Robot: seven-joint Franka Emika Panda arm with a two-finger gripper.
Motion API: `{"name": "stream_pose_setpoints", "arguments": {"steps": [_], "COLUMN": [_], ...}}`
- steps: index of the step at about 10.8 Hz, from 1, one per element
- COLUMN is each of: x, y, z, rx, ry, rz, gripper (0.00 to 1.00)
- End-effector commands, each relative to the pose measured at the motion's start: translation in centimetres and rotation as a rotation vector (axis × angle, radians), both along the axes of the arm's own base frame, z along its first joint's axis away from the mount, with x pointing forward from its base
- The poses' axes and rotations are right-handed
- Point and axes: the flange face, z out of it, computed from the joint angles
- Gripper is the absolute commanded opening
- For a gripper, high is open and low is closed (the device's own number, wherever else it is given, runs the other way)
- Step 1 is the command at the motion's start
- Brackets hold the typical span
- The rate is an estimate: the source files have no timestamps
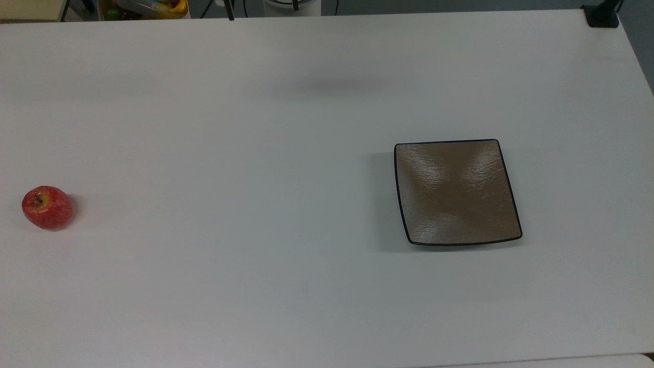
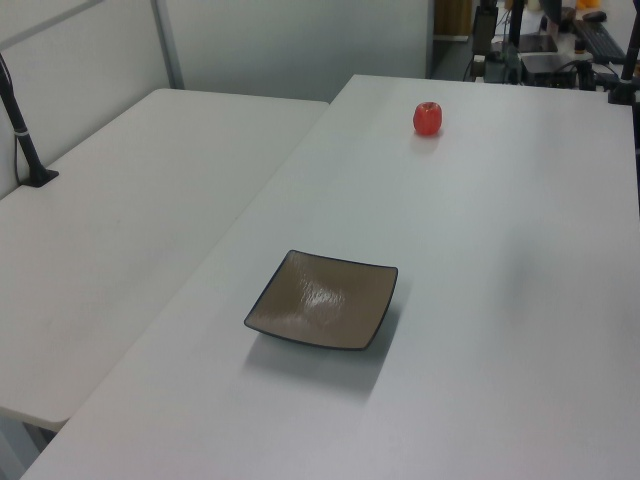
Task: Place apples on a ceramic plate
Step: 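Move the open gripper from its start pose toward the red apple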
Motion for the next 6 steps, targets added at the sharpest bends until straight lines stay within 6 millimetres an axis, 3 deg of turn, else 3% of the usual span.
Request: {"name": "stream_pose_setpoints", "arguments": {"steps": [1, 4, 6], "x": [0.1, 1.0, 2.5], "y": [-2.8, -5.0, -9.0], "z": [-0.3, -0.1, -1.1], "rx": [0.059, 0.042, 0.029], "ry": [-0.02, -0.031, -0.036], "rz": [0.159, 0.137, 0.085], "gripper": [1.0, 1.0, 1.0]}}
